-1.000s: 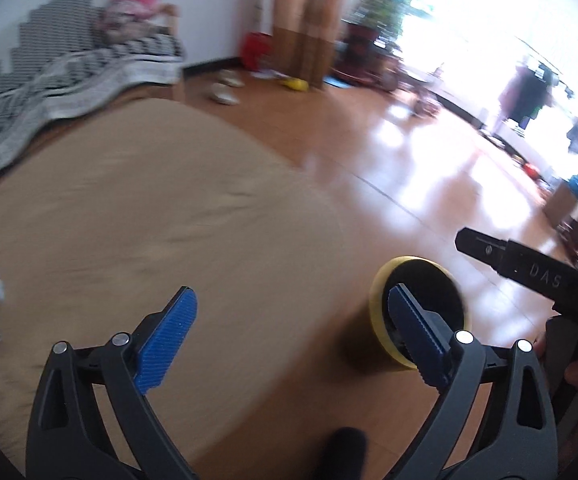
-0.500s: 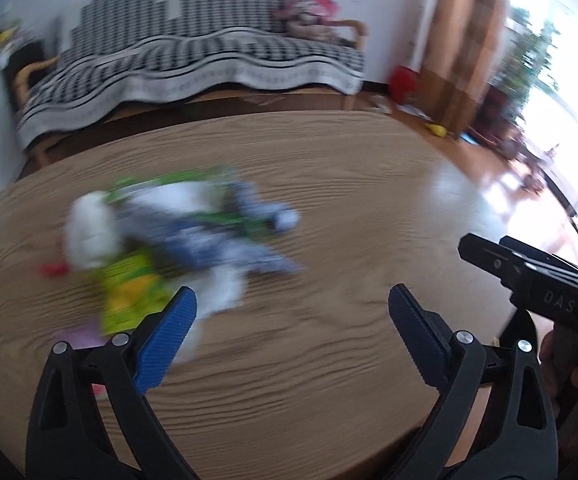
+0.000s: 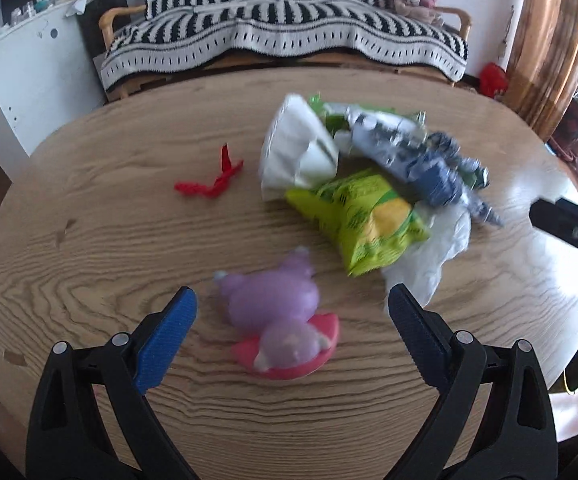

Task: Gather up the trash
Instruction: 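Return to the table and grasp the pink-purple toy with the left tool, then grasp the yellow-green popcorn bag with the right tool while the left tool holds the toy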

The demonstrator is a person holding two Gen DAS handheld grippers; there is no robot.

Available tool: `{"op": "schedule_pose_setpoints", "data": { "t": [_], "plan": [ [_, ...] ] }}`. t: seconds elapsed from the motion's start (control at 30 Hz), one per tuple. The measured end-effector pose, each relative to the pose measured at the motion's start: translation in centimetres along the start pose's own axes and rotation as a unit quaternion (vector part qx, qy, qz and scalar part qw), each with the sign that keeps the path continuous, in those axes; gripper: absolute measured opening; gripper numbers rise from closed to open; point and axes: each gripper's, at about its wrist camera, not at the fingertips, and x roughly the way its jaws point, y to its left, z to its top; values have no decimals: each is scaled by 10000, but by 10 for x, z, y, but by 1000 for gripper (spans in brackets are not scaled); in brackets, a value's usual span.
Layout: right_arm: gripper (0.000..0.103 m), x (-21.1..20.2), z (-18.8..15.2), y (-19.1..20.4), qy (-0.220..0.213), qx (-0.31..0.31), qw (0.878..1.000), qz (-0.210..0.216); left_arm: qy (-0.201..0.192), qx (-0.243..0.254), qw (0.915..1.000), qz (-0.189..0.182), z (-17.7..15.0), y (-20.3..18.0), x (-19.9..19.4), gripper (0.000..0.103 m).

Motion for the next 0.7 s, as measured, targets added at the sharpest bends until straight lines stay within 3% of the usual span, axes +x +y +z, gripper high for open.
{"op": "schedule_pose_setpoints", "data": {
  "t": [0.43, 0.5, 0.53, 0.7],
  "plan": [
    [86, 30, 8, 57, 270, -587, 9963, 569, 235, 37, 9996, 152, -7, 13, 23, 93],
    [86, 34, 8, 65, 295, -641, 9955, 631, 253, 58, 9996, 95, -7, 15, 24, 77],
    [86, 36, 9, 68, 310, -659, 9951, 673, 302, 69, 9995, -16, -9, 15, 24, 59],
    [86, 45, 9, 79, 415, -736, 9929, 840, 246, 32, 9997, 44, -6, 23, 16, 53]
  ]
}}
